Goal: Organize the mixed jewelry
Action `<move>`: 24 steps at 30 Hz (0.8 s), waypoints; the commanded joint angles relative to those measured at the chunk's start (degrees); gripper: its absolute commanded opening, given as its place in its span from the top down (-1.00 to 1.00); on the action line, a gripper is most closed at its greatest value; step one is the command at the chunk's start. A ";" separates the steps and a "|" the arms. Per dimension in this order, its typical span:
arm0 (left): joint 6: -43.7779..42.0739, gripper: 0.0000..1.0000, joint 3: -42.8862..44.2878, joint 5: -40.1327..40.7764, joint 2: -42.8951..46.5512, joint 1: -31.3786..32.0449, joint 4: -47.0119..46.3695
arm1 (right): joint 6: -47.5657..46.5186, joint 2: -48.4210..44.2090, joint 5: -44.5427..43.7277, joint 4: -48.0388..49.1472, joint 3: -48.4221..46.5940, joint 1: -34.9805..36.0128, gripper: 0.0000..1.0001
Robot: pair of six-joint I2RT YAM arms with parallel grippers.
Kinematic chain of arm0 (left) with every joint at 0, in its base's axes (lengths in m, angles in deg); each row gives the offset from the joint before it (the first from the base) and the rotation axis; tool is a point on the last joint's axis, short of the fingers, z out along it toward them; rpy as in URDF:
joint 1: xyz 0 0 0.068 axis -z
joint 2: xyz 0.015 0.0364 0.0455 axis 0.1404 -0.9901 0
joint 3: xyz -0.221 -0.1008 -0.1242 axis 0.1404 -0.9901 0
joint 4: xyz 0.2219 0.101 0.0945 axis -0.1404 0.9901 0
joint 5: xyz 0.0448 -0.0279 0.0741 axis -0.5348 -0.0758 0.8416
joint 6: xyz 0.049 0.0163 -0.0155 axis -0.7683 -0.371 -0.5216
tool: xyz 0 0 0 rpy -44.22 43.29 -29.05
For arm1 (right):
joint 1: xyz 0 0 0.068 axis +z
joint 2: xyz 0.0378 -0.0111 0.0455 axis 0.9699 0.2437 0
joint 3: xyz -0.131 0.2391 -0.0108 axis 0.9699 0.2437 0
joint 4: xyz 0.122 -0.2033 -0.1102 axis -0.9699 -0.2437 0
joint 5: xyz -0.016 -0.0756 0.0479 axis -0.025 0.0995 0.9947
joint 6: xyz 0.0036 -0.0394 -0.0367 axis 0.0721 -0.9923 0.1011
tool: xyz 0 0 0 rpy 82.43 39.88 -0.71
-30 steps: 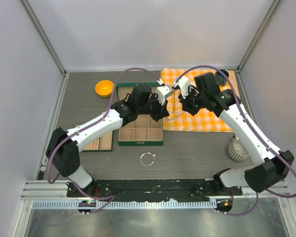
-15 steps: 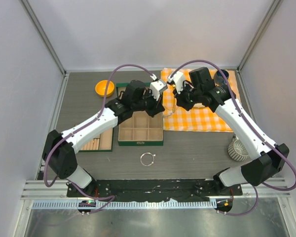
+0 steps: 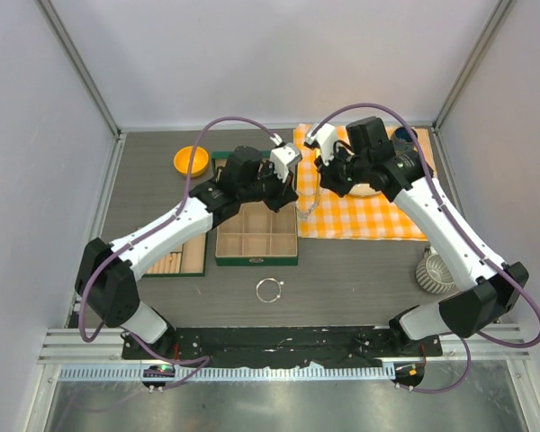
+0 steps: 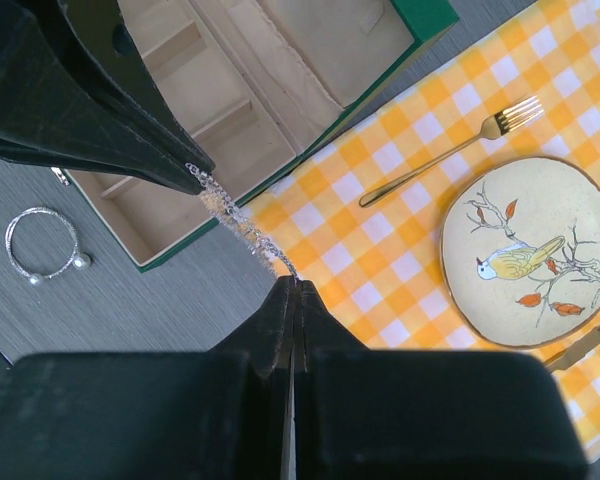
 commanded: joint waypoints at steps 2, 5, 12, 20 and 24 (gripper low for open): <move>-0.64 1.00 -1.18 1.05 3.78 -1.22 -2.86 | 1.81 0.37 1.08 2.91 -2.41 0.29 0.99; -0.28 1.00 -2.14 1.05 4.83 -2.01 -3.38 | 2.43 0.99 1.25 3.61 -2.59 0.29 0.99; 0.07 1.00 -3.55 1.49 6.16 -3.59 -3.74 | 4.01 3.19 2.30 5.02 -4.08 0.29 0.99; 0.42 1.00 -4.87 2.98 7.21 -5.61 -4.35 | 6.12 6.52 3.18 7.39 -5.66 0.29 0.99; 0.94 1.00 -5.49 3.60 7.56 -6.67 -4.88 | 6.82 7.84 3.36 8.62 -6.11 0.37 0.99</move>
